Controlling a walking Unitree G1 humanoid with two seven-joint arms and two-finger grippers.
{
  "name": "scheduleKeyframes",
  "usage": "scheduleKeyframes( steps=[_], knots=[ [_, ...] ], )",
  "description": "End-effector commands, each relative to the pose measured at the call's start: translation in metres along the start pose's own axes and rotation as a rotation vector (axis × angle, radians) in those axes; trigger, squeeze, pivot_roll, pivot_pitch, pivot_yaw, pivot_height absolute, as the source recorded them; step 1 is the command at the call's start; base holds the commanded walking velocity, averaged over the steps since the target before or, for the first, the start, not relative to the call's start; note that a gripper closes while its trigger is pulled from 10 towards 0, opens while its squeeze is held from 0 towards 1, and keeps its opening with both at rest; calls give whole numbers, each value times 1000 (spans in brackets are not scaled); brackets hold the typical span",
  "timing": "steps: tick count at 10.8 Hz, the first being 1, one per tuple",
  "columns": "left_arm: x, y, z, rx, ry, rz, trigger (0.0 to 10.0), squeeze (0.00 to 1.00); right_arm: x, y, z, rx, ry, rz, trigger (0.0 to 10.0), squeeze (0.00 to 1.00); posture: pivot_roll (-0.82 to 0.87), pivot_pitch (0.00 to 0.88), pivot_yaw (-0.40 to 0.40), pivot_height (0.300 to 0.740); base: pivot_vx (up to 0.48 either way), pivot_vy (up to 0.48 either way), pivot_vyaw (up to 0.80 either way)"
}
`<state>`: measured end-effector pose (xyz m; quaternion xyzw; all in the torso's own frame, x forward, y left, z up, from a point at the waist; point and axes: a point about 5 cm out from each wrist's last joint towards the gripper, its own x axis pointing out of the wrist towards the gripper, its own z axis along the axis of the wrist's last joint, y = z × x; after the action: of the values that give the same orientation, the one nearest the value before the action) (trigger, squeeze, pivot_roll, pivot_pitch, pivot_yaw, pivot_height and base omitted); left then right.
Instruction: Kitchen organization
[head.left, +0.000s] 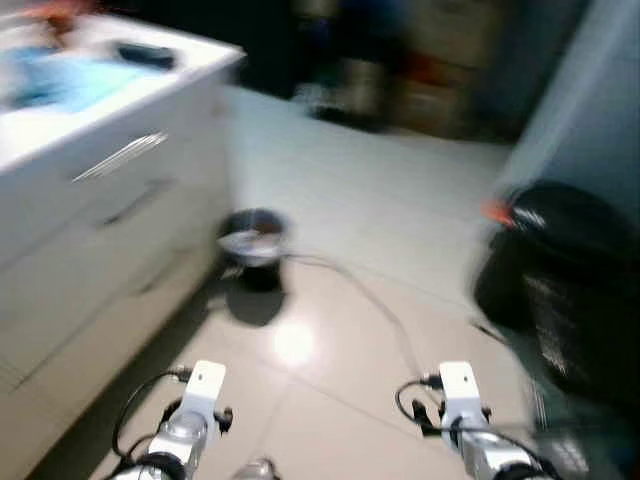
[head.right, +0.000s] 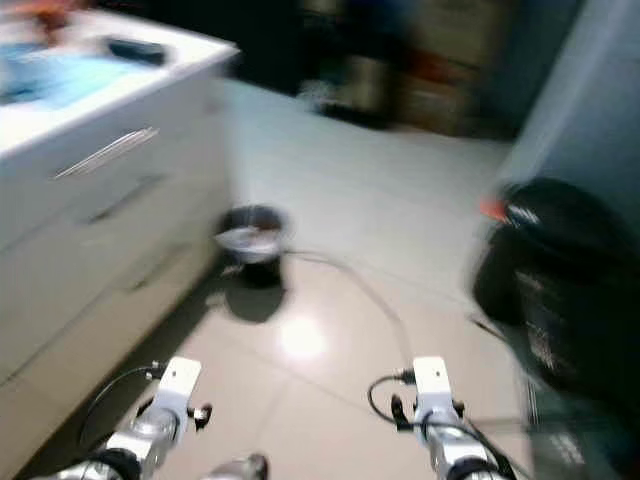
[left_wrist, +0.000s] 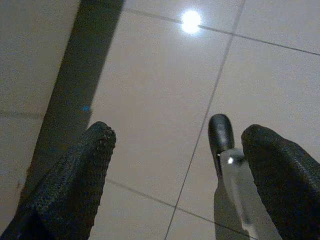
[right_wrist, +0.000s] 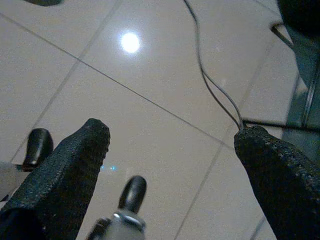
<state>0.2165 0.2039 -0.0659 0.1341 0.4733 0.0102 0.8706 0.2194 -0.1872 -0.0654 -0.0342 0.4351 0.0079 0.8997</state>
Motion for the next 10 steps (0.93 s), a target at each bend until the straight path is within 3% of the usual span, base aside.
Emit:
scheduleKeyframes(
  steps=[1,8,10],
  knots=[
    [0,0,2,15,-3,-2,10000,0,0,-1,1,-6,0,1,10000,0,56,0,-46,740,0,0,800],
    [0,0,2,15,-3,-2,10000,0,0,-1,1,-6,0,1,10000,0,56,0,-46,740,0,0,800],
    [0,-1,25,-29,-104,-36,10000,0,-1,0,-6,-35,13,7,10000,0,57,17,-33,740,0,0,784]
  ],
)
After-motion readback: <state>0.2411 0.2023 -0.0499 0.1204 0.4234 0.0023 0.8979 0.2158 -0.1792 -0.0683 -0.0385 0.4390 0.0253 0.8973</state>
